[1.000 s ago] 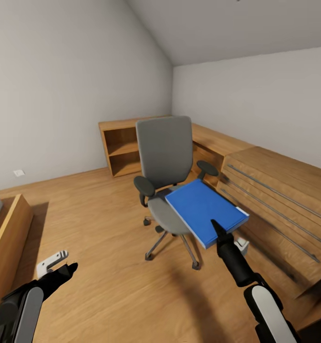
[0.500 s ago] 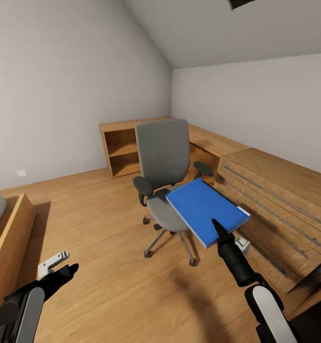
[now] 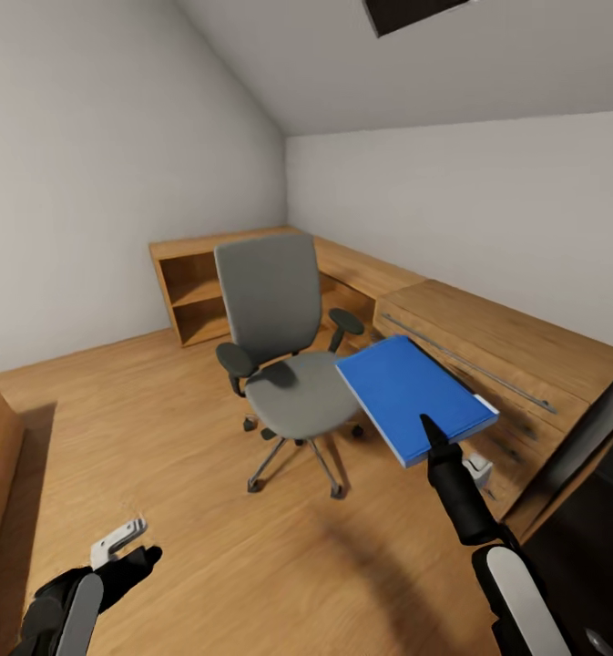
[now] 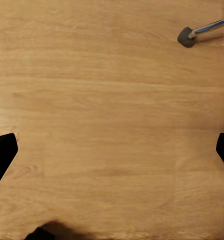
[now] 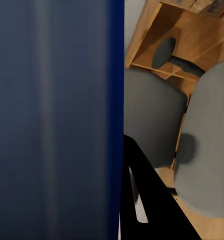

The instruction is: In the bedroom, organize the workspace by keeping the computer under the desk, ensuring the monitor is on the desk, placing the keyboard on the desk next to the monitor, placing the mouse on the desk next to the keyboard, moving the folder from the swivel chair onto the desk next to the mouse, stacking the notebook on top of the folder with the pen on top of the notebook, and positioning the swivel chair next to the desk.

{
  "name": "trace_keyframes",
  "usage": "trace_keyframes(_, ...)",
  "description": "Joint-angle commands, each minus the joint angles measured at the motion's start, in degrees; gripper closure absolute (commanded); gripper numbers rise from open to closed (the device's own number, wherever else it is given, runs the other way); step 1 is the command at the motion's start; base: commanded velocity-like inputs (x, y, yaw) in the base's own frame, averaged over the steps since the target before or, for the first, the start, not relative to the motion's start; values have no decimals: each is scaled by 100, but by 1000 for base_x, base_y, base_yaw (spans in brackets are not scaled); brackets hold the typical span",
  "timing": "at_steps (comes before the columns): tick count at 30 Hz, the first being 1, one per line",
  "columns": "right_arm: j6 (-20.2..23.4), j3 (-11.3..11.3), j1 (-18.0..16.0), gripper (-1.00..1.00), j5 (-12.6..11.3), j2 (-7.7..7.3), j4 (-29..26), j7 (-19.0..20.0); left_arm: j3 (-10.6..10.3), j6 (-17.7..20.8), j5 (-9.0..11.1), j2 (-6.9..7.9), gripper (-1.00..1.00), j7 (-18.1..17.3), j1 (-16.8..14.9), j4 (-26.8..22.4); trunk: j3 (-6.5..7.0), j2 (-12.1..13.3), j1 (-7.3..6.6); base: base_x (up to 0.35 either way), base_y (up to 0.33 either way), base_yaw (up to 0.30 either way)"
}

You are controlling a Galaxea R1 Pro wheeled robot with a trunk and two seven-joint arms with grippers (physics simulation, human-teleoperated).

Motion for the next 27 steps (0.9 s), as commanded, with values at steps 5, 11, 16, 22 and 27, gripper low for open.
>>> trace_keyframes(5,-100,62,-7,100,-32,-1,1,12,-137,-980,-519,-1,-100,25,170,968,86,200,-111,-2,-1,-263)
trace_keyframes(11,-164,126,-6,100,-21,0,1,3,-234,-4047,-1614,60,-100,-4,220,3903,193,440,-243,0,0,-264)
trace_keyframes(16,-173,134,-5,100,147,7,1,-6,-246,-5258,-1753,83,-100,-66,227,4741,283,641,-353,0,0,-264)
trace_keyframes(22,-317,149,-8,100,270,20,1,3,-249,-5267,-1770,85,-100,-288,228,5142,391,881,-485,0,0,-264)
trace_keyframes(27,-675,173,-3,100,306,16,1,-24,-243,-5142,-1772,65,-100,-866,228,5314,481,1082,-594,0,0,-268)
